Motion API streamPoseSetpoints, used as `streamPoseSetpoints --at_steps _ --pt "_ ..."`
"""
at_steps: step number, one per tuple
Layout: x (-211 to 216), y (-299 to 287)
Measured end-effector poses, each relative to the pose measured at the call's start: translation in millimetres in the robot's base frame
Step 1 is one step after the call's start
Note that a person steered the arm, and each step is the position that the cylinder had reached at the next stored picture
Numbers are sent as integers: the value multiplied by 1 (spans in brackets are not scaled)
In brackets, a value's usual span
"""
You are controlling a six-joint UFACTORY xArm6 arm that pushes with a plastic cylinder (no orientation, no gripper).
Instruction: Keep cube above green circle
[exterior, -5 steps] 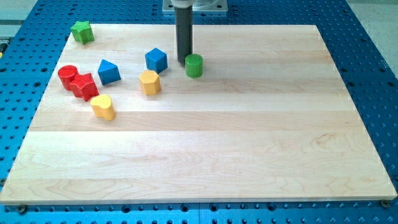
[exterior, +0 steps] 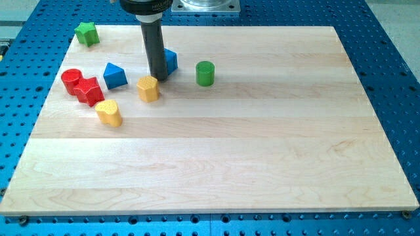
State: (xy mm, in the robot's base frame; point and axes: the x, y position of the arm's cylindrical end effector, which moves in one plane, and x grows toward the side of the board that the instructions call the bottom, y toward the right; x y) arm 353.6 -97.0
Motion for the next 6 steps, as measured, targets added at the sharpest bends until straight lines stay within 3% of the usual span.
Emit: streamPoseSetpoints --at_steps 3,4,5,6 --pt "-27 -24" --pt "-47 18" --pt "-50 34" --pt "-15 13"
